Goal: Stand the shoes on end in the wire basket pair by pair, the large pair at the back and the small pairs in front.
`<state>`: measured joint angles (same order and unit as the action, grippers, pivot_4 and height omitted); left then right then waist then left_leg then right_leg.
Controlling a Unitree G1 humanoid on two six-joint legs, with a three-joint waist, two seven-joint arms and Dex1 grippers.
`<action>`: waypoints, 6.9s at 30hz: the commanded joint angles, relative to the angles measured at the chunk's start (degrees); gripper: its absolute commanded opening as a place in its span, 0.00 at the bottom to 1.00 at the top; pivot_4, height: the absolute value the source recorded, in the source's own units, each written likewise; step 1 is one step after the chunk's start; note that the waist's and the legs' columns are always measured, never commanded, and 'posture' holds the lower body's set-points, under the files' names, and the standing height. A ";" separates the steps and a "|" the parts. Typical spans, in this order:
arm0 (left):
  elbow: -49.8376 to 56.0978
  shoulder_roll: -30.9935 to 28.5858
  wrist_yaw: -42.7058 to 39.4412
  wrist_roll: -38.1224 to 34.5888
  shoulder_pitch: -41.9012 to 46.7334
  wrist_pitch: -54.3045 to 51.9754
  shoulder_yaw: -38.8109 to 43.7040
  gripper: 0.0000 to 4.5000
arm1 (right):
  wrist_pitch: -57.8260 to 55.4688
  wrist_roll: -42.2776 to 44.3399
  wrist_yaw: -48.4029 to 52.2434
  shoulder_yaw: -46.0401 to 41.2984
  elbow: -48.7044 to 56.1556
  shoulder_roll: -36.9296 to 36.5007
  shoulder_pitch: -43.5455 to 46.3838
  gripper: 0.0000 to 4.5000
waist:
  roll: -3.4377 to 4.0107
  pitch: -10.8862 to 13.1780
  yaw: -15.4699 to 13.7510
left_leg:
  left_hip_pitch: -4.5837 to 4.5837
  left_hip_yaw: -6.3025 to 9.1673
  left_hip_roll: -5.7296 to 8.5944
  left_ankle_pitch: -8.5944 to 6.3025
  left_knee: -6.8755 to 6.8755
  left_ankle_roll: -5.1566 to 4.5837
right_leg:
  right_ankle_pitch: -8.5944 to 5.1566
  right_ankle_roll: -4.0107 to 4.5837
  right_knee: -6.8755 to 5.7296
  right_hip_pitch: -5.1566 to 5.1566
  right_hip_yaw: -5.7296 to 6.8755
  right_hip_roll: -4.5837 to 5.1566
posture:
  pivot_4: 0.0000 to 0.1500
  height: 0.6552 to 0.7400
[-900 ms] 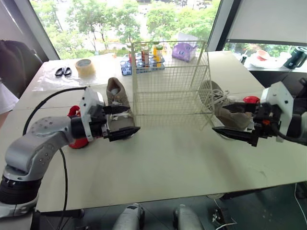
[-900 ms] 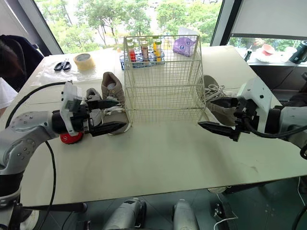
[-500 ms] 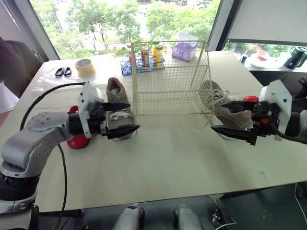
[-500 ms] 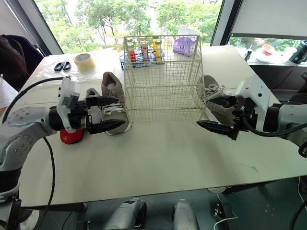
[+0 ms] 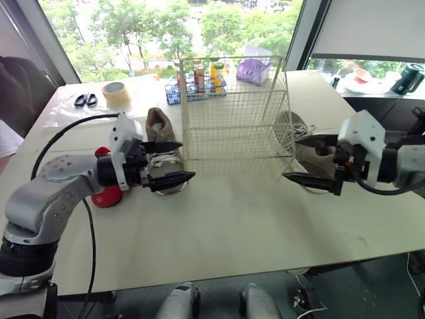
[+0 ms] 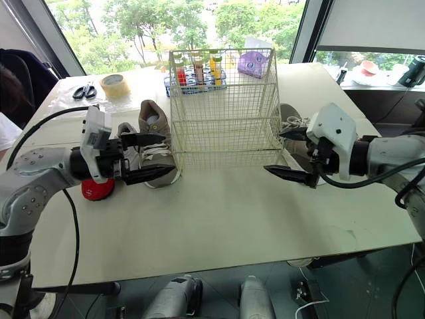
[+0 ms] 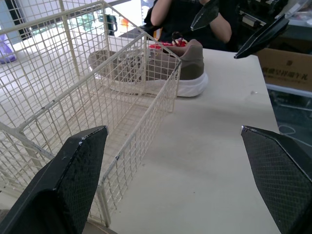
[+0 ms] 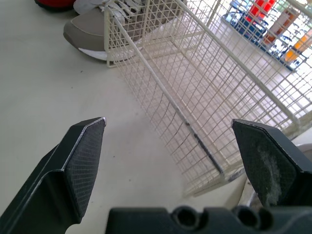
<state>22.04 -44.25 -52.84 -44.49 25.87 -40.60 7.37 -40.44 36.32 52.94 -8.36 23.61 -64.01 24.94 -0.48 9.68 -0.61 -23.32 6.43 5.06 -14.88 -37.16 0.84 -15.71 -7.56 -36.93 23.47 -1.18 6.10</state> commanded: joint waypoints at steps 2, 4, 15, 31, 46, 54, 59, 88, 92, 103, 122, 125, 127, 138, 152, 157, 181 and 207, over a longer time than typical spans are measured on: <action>0.28 0.65 -0.25 0.72 2.13 1.28 -0.77 0.99 | 6.37 -10.31 1.70 9.62 -5.56 1.80 7.75 1.00 | 0.00 0.00 0.03 | 0.00 -0.01 0.00 0.00 0.00 0.01 | 0.00 0.00 0.00 0.00 0.00 0.00 | 1.00 1.00; -0.10 0.90 -0.52 1.54 2.71 1.81 -1.54 0.99 | 9.49 -15.81 3.35 15.47 -9.94 3.69 12.01 1.00 | 0.00 0.00 0.29 | 0.01 -0.04 0.00 0.01 -0.02 0.01 | 0.01 -0.01 -0.01 0.00 0.00 -0.01 | 1.00 1.00; -0.33 1.40 -1.44 4.91 2.05 4.67 -2.80 0.99 | 20.73 -30.63 11.47 26.66 -27.11 11.20 21.74 1.00 | 0.01 0.02 0.45 | -0.07 -0.04 0.01 0.17 0.01 0.30 | 0.00 -0.01 -0.03 0.13 -0.03 -0.04 | 1.00 1.00; 0.96 1.61 -0.11 6.11 2.31 4.70 -3.76 1.00 | 34.12 -37.26 19.13 26.64 -37.43 16.02 27.75 0.01 | 0.03 0.03 1.36 | -0.06 -0.02 0.00 0.25 0.01 0.43 | 0.01 -0.01 -0.14 0.18 -0.06 -0.08 | 1.00 1.00; -0.03 2.60 -0.71 7.47 4.09 5.05 -4.47 1.00 | 38.74 -36.01 32.27 26.86 -47.73 20.09 35.72 0.01 | 0.08 0.07 1.77 | -0.09 -0.03 0.00 0.27 0.05 0.47 | 0.01 0.00 -0.15 0.26 -0.08 -0.11 | 1.00 1.00; 0.19 2.89 -0.40 7.96 3.89 5.25 -4.30 1.00 | 38.89 -37.10 33.54 27.70 -48.80 22.65 36.18 0.01 | 0.08 0.07 1.99 | -0.09 -0.07 -0.01 0.28 0.05 0.49 | 0.01 0.00 -0.19 0.32 -0.15 -0.13 | 1.00 1.00; 0.58 3.21 -0.01 8.14 3.81 5.28 -4.48 1.00 | 37.40 -37.49 33.25 27.76 -47.64 23.62 35.47 0.01 | 0.08 0.07 2.59 | -0.09 -0.08 -0.01 0.29 0.05 0.51 | 0.01 0.00 -0.26 0.34 -0.16 -0.13 | 1.00 1.00; 0.20 2.65 -1.75 3.98 5.72 2.83 -1.57 1.00 | -3.41 -25.93 10.96 -6.49 -15.48 9.53 20.20 0.99 | 0.07 0.06 0.13 | -0.12 0.02 0.01 0.29 0.02 0.51 | 0.01 0.01 -0.28 0.35 -0.21 -0.11 | 1.00 1.00; -0.23 3.22 -1.77 4.06 6.36 3.15 -2.42 1.00 | -16.13 -26.59 0.02 -13.34 -7.49 11.08 11.03 0.99 | 0.09 0.06 -0.03 | -0.11 -0.03 0.02 0.28 -0.03 0.49 | 0.03 0.04 -0.31 0.32 -0.23 -0.09 | 1.00 1.00; -1.09 5.04 -2.45 5.18 7.61 3.87 -4.74 1.00 | -26.14 -26.00 -18.86 -17.63 -0.86 25.97 -3.27 0.99 | 0.12 0.05 -0.04 | -0.08 -0.07 0.01 0.32 -0.02 0.53 | 0.08 0.10 -0.41 0.35 -0.24 -0.13 | 1.00 1.00; 0.01 8.47 4.85 5.72 7.31 3.35 -4.26 1.00 | -12.76 -21.31 -25.62 -14.77 -8.30 30.53 -4.88 0.69 | 0.12 0.05 0.40 | -0.04 -0.05 -0.01 0.33 -0.04 0.52 | 0.08 0.09 -0.42 0.27 -0.24 -0.18 | 1.00 1.00; 0.22 9.24 6.16 6.03 7.03 3.31 -4.47 1.00 | -13.28 -20.22 -26.12 -14.44 -7.48 30.68 -5.26 0.36 | 0.12 0.05 0.49 | -0.03 -0.05 -0.01 0.33 -0.04 0.52 | 0.08 0.09 -0.42 0.27 -0.24 -0.18 | 1.00 1.00; 0.37 10.17 7.07 5.44 7.14 2.88 -4.38 1.00 | -13.51 -19.39 -26.66 -14.73 -6.30 30.85 -5.28 0.16 | 0.12 0.05 0.47 | -0.03 -0.04 -0.01 0.33 -0.03 0.53 | 0.08 0.09 -0.42 0.28 -0.24 -0.19 | 1.00 1.00; -1.35 11.29 6.73 5.43 7.96 3.16 -5.05 1.00 | -14.98 -17.58 -31.47 -18.80 -1.85 23.33 7.21 0.04 | 0.19 0.09 0.53 | -0.06 -0.06 0.00 0.33 -0.02 0.53 | 0.08 0.09 -0.42 0.32 -0.25 -0.18 | 1.00 1.00; -11.92 10.84 2.34 0.29 16.73 2.04 0.15 1.00 | 5.56 -8.70 -0.97 -11.06 0.05 -0.53 20.89 0.04 | 0.20 0.11 1.73 | -0.08 -0.07 -0.05 0.14 0.02 0.20 | 0.07 0.08 -0.30 0.29 -0.16 -0.21 | 1.00 1.00; -15.27 9.00 1.77 0.32 17.91 1.66 1.89 1.00 | 19.64 -13.64 4.56 -7.05 -2.07 -1.79 19.74 0.04 | 0.18 0.12 1.55 | -0.05 -0.10 -0.04 0.14 -0.09 0.19 | 0.08 0.06 -0.30 0.25 -0.17 -0.19 | 1.00 1.00; -22.37 5.54 0.23 1.53 20.01 2.79 4.55 0.94 | 51.09 -24.43 7.93 1.81 -6.53 3.69 19.25 0.04 | 0.16 0.13 1.39 | -0.09 -0.08 -0.04 0.32 -0.05 0.52 | 0.08 0.07 -0.33 0.34 -0.20 -0.18 | 1.00 1.00; -10.51 22.78 17.68 -7.96 12.74 0.67 11.12 0.15 | -12.57 22.07 -21.69 -29.05 -6.04 15.10 9.42 1.00 | 0.09 0.11 0.79 | -0.10 0.03 -0.01 0.32 -0.13 0.52 | 0.09 0.09 -0.36 0.25 -0.19 -0.13 | 1.00 1.00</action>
<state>7.40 -21.89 -36.08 -49.43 37.51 -41.38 16.68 -48.48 50.39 35.48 -32.70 15.93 -50.36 35.39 -0.39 9.79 0.18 -23.42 6.44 5.04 -14.56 -37.29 1.36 -15.62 -7.47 -37.31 23.72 -1.37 5.97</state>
